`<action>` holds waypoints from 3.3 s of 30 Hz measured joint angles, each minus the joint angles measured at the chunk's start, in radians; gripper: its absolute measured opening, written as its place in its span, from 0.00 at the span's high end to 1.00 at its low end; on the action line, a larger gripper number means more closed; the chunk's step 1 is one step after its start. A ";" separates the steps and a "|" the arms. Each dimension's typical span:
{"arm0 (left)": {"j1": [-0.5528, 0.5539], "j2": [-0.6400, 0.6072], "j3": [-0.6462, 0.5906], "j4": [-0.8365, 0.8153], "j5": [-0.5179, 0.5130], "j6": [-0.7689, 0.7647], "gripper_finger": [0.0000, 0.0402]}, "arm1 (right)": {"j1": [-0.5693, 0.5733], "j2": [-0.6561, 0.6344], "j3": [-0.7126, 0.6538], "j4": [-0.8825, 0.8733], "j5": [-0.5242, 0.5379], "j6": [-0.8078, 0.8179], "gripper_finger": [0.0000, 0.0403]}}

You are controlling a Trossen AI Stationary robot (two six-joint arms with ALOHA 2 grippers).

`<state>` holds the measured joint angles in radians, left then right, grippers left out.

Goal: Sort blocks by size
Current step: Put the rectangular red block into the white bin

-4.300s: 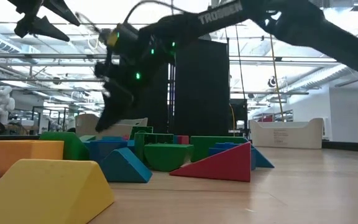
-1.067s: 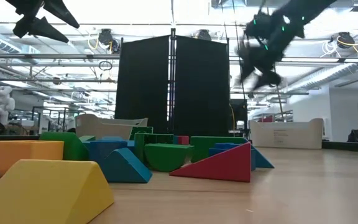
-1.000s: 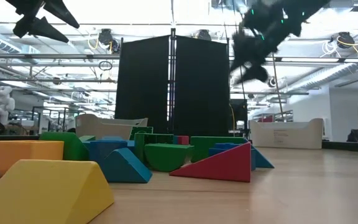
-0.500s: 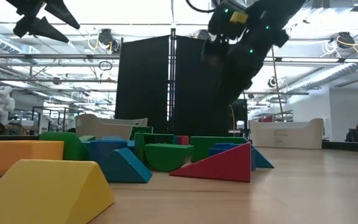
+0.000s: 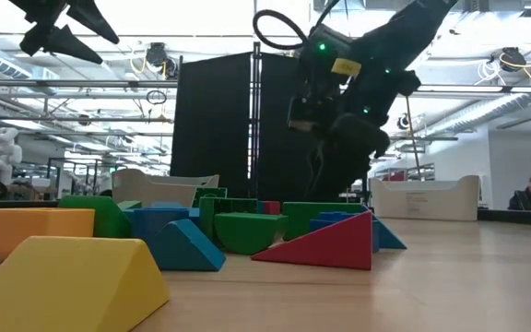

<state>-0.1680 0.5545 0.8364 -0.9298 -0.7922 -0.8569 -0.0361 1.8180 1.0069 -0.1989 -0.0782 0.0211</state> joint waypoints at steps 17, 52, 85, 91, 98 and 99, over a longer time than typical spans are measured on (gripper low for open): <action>0.000 0.013 0.000 -0.001 0.007 0.000 0.30 | 0.043 0.093 0.005 0.035 0.074 -0.014 0.48; 0.000 0.013 0.000 -0.003 -0.002 0.002 0.30 | -0.202 -0.639 0.000 -0.456 0.686 0.303 0.81; 0.000 0.013 0.000 0.005 -0.024 -0.004 0.30 | -0.691 -0.690 -0.362 -0.500 0.596 0.772 0.71; 0.000 0.013 0.000 0.005 -0.024 -0.002 0.30 | -0.691 -0.657 -0.362 -0.455 0.595 0.764 0.43; 0.000 0.013 0.000 0.004 -0.024 -0.002 0.30 | -0.669 -0.686 -0.343 -0.299 0.404 0.669 0.40; 0.000 0.013 0.000 0.004 -0.024 -0.002 0.30 | -0.648 -0.696 -0.341 -0.221 0.320 0.628 0.41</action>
<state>-0.1678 0.5673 0.8364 -0.9260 -0.8159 -0.8585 -0.6838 1.1222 0.6660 -0.4203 0.2419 0.6489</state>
